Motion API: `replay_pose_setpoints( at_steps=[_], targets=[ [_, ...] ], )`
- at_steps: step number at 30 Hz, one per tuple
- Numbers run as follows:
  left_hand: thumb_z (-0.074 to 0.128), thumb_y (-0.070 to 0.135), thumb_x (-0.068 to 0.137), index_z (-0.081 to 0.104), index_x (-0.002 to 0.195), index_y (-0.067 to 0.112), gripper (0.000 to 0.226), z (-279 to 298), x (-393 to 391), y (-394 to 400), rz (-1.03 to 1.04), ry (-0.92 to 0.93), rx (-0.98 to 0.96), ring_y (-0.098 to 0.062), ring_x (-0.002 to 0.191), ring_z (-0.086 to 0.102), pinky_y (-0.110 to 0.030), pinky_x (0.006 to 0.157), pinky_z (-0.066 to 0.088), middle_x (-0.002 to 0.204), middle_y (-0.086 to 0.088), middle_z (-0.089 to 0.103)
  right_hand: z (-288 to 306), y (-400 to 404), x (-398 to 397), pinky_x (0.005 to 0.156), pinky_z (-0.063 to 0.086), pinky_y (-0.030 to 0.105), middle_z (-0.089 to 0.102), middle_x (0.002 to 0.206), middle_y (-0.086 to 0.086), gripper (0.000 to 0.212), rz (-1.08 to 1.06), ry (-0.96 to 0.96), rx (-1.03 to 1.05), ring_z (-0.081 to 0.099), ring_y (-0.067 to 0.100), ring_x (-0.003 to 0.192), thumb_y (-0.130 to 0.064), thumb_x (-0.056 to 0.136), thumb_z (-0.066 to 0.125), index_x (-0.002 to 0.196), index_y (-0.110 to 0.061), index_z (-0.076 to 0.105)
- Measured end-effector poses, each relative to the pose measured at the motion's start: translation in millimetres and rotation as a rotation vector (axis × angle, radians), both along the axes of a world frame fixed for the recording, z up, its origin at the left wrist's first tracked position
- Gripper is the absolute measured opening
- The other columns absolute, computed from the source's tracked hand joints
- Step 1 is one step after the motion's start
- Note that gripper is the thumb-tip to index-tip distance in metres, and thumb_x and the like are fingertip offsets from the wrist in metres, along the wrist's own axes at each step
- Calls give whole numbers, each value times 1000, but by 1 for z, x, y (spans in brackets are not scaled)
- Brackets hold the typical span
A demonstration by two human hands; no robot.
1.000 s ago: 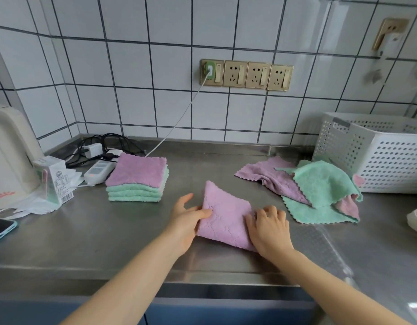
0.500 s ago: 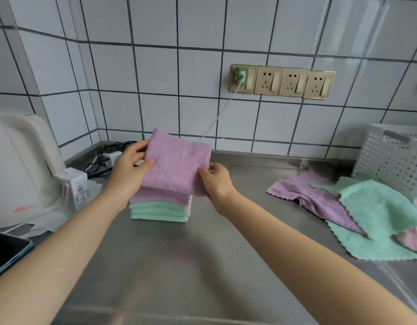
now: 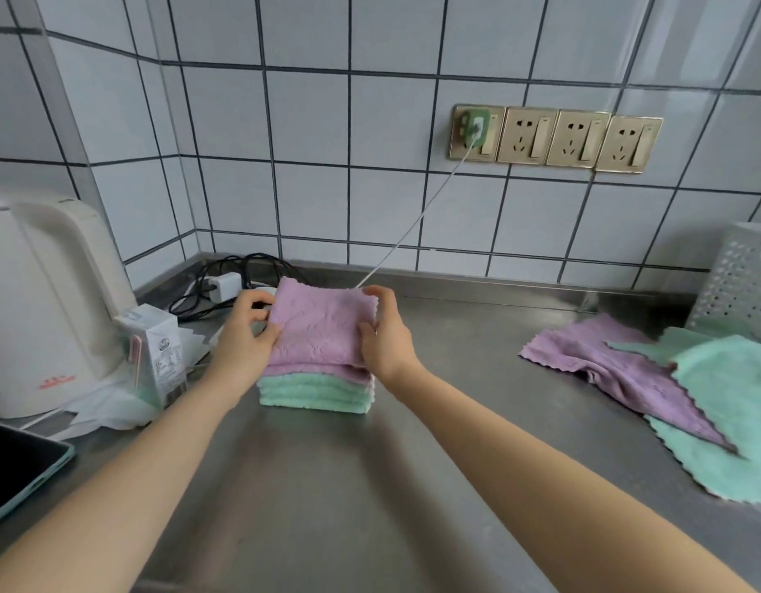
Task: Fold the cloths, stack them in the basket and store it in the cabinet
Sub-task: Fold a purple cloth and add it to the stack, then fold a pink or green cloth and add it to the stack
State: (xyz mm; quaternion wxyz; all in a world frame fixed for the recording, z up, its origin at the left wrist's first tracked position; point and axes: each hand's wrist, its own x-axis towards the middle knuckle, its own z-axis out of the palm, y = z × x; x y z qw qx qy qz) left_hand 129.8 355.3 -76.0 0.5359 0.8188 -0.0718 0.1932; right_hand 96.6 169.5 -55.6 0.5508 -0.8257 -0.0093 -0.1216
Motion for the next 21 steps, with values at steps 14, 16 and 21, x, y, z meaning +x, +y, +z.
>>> replay_pose_setpoints(
  at_steps=[14,16,21],
  targets=[
    [60,27,87,53,133,22,47,7,-7,3,48,240,361,-28,128,43,-38,106,33,141,-14,43,-17,-34,-2,105,34,45,35,133,21,50,2,319,-541,39,44,122,-41,99,32,136,-9,36],
    [59,19,88,57,129,16,42,17,-15,0,129,154,395,-31,124,45,-36,102,34,133,-19,48,-14,-49,-8,106,34,44,40,134,22,51,12,276,-556,36,42,127,-39,98,34,138,-8,34],
    [58,13,86,62,121,13,35,43,-43,-26,186,-49,375,-28,115,52,-34,98,38,123,-11,57,7,-100,-56,98,36,29,54,125,12,46,41,121,-609,47,28,120,-29,96,42,138,-9,40]
  ],
)
